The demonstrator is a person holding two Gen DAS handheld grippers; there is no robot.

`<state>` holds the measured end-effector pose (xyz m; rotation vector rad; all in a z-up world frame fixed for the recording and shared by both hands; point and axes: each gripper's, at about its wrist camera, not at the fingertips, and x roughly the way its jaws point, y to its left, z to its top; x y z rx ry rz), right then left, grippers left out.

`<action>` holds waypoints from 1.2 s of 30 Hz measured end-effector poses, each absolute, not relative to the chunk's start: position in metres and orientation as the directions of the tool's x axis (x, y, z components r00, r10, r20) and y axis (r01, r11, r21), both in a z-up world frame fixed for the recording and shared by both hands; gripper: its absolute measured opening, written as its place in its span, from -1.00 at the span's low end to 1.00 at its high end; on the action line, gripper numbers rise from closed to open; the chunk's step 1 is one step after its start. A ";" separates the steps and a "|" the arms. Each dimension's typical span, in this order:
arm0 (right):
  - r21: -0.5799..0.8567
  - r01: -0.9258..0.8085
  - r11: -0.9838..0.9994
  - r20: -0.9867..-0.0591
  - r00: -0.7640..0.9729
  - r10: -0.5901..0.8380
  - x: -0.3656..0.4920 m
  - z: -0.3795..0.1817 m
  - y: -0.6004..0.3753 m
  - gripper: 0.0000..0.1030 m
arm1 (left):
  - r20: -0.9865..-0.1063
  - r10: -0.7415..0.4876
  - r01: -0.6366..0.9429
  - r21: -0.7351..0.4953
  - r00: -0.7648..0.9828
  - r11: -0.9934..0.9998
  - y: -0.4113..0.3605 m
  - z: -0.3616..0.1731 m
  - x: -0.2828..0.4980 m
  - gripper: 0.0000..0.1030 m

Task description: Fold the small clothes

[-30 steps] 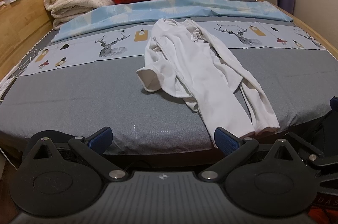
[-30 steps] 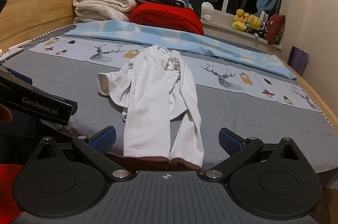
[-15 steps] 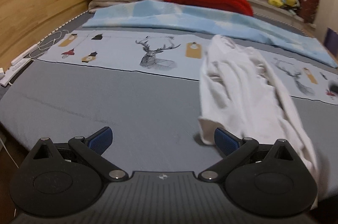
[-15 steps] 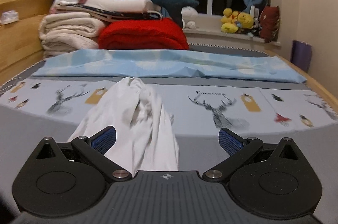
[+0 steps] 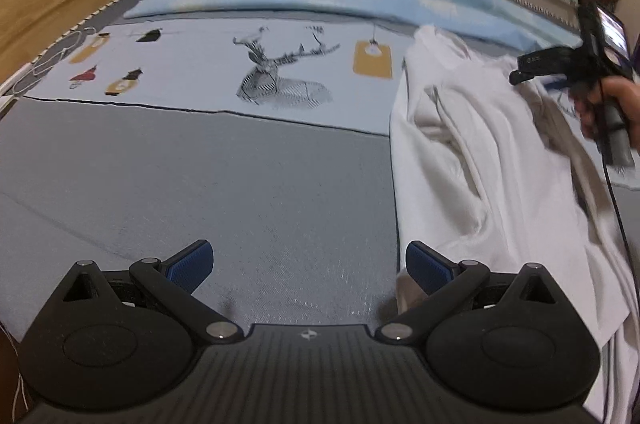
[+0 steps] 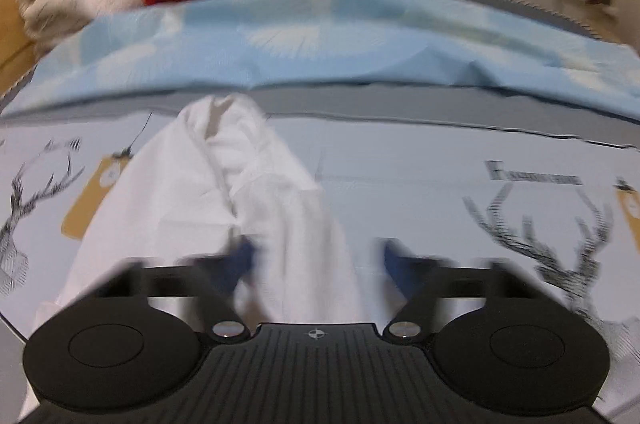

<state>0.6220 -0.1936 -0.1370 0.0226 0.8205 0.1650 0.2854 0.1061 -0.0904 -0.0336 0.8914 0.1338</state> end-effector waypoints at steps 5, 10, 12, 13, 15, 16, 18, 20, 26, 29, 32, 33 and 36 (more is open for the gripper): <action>0.058 -0.136 0.989 -0.556 0.818 0.145 0.562 -0.093 -0.198 -0.84 | -0.739 0.104 -0.113 0.039 0.665 0.993 0.105 -0.088 0.278 0.99; 0.086 -0.179 0.980 -0.405 0.892 0.198 0.438 -0.024 -0.245 -0.84 | -0.690 0.024 -0.085 -0.054 0.723 0.995 0.099 -0.071 0.279 0.99; 0.087 -0.129 0.988 -0.366 0.918 0.152 0.392 -0.008 -0.268 -0.84 | -0.675 -0.032 -0.030 -0.080 0.737 0.996 0.085 -0.061 0.288 0.99; 0.096 -0.093 0.991 -0.346 0.931 0.121 0.376 -0.005 -0.278 -0.84 | -0.667 -0.065 0.014 -0.082 0.742 0.997 0.075 -0.056 0.294 0.99; 0.123 -0.008 0.992 -0.305 0.951 0.045 0.344 -0.004 -0.300 -0.84 | -0.649 -0.152 0.122 -0.092 0.745 0.988 0.050 -0.044 0.306 0.99; 0.130 0.025 0.991 -0.301 0.954 0.015 0.333 -0.006 -0.307 -0.84 | -0.640 -0.195 0.168 -0.103 0.743 0.980 0.038 -0.039 0.312 0.99; 0.157 0.028 0.987 -0.310 0.951 0.022 0.320 -0.011 -0.320 -0.84 | -0.620 -0.305 0.275 -0.147 0.723 0.950 0.010 -0.030 0.327 0.99; 0.162 0.029 0.986 -0.319 0.947 0.025 0.315 -0.013 -0.327 -0.84 | -0.604 -0.398 0.364 -0.186 0.691 0.913 -0.018 -0.024 0.345 0.99; 0.189 -0.016 0.982 -0.314 0.946 0.076 0.313 -0.019 -0.344 -0.84 | -0.683 -0.535 0.508 -0.272 0.497 0.818 -0.117 -0.043 0.419 0.99; 0.196 -0.026 0.980 -0.320 0.943 0.089 0.312 -0.024 -0.350 -0.84 | -0.752 -0.556 0.530 -0.328 0.355 0.782 -0.149 -0.068 0.455 0.99; 0.194 -0.032 0.981 -0.321 0.942 0.094 0.311 -0.025 -0.354 -0.84 | -0.788 -0.586 0.545 -0.412 0.189 0.730 -0.165 -0.095 0.475 0.99; 0.201 -0.036 0.979 -0.325 0.940 0.101 0.312 -0.026 -0.355 -0.84 | -0.820 -0.558 0.542 -0.415 0.124 0.731 -0.170 -0.106 0.480 0.96; 0.192 -0.023 0.981 -0.344 0.935 0.089 0.316 -0.029 -0.357 -0.84 | -0.871 -0.471 0.579 -0.316 0.136 0.751 -0.177 -0.119 0.481 -0.31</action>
